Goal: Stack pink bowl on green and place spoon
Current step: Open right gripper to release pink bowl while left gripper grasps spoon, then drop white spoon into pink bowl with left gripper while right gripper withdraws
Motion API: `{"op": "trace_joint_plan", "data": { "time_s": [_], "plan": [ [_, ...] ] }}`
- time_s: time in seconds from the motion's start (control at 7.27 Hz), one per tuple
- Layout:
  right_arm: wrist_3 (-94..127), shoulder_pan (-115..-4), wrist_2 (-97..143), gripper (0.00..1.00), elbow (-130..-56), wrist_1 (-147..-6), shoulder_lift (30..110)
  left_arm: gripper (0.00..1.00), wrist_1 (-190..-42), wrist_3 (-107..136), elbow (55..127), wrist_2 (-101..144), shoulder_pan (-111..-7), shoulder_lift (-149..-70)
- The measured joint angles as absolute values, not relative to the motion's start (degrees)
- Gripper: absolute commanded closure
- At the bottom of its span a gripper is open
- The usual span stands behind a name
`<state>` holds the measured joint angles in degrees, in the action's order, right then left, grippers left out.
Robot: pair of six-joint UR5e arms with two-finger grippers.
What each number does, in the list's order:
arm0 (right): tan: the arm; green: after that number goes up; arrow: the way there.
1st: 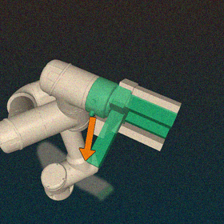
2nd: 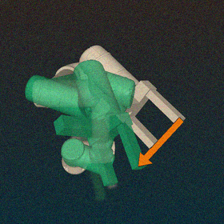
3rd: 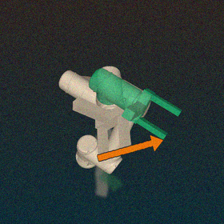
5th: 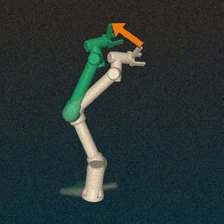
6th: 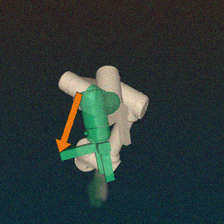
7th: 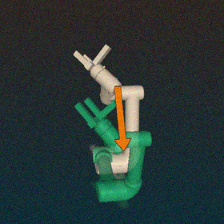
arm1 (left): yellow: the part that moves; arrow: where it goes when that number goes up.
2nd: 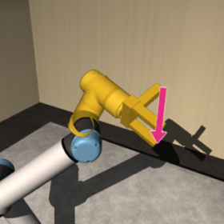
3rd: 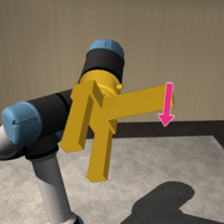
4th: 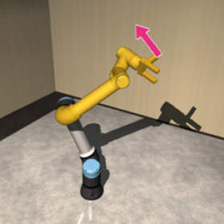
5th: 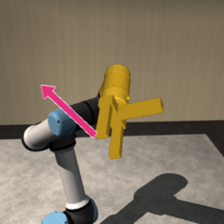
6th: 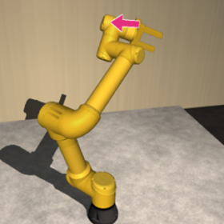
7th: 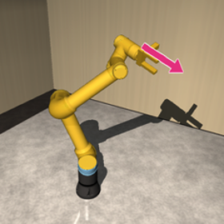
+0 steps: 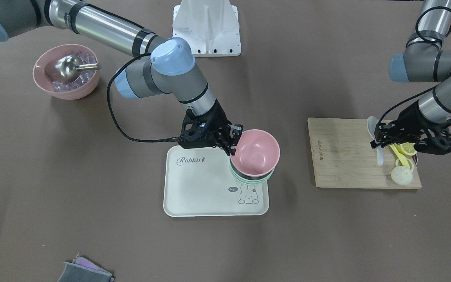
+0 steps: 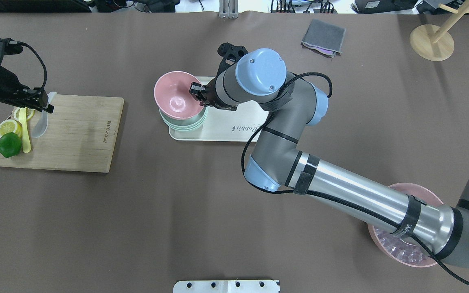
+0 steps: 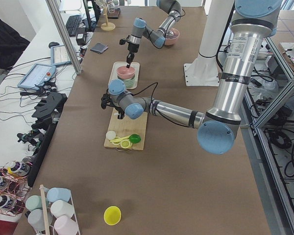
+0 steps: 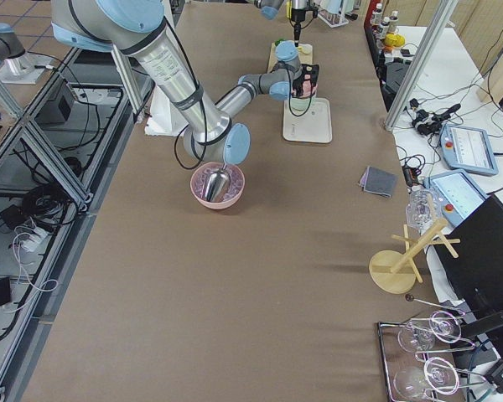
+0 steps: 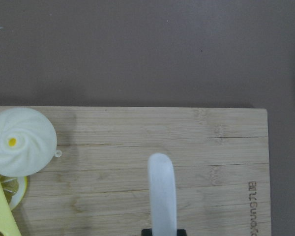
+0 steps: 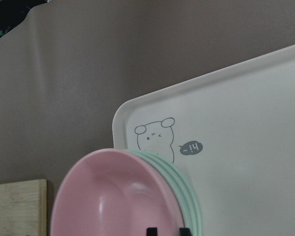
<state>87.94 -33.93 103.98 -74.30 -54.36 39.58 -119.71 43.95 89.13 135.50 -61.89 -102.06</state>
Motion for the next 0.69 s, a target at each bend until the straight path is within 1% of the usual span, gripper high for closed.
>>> {"op": "trace_joint_plan", "data": {
  "time_s": [0.41,0.69],
  "plan": [
    [88.0,-34.2,104.1,0.00,-75.2,-54.5,39.8,1.00,-119.7,44.4,89.2,135.6,-61.9,-102.9],
    [87.8,-35.6,105.5,0.00,-77.2,-55.4,41.2,1.00,-119.8,52.8,89.1,135.7,-61.2,-109.1]
  ]
}}
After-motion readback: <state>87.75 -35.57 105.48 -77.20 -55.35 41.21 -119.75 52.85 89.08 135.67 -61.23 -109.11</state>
